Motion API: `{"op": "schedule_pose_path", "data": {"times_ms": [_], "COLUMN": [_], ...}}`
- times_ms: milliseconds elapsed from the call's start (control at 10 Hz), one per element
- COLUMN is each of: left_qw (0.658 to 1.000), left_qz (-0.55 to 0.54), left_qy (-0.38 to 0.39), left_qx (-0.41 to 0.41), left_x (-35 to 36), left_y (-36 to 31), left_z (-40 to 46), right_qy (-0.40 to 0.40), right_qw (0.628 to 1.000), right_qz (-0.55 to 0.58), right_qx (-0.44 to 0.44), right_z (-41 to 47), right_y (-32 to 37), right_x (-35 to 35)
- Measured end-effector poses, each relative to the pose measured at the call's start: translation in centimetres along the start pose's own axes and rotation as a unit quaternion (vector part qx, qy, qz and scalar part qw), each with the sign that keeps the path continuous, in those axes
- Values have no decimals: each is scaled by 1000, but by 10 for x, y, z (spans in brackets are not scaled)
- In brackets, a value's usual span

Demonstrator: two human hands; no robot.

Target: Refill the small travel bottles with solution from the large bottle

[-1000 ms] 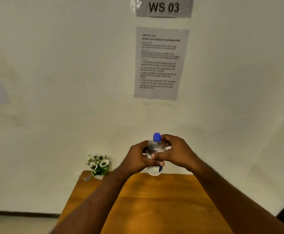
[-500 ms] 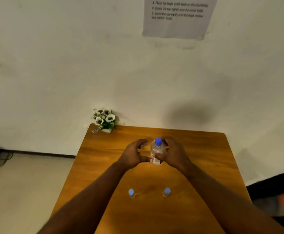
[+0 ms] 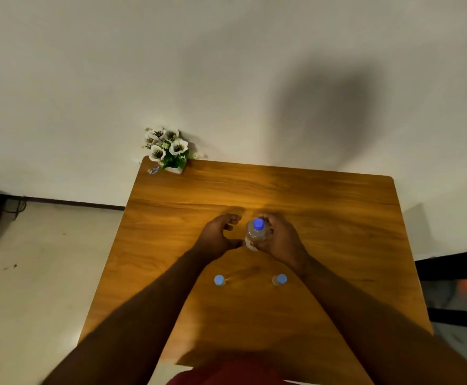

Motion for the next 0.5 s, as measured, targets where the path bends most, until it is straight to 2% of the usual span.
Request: {"op": "schedule_pose_path", "data": {"times_ms": [400,500], "left_qw": [1000,1000], "left_qz": [5,4], "left_qy": [3,1], "left_qx": [0,-9], "left_x": [-4,-5], "left_y": [10,11], "left_z": [-1,-1], "right_qy": [3,51], "right_qw": [999,998], "right_qz": [30,24], "right_qx": [-13,0], "right_z": [-7,-8], "right_y": [-4,-6], "right_x": [4,10]}}
Point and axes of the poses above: each hand's wrist, its own z-axis towards the middle knuckle, its own x-axis out of the palm, y = z × x, the point moved 5 cm from there along z, towards the middle knuckle, and after that the axes turned 4 degrees about -z, right-handed, at the moved point
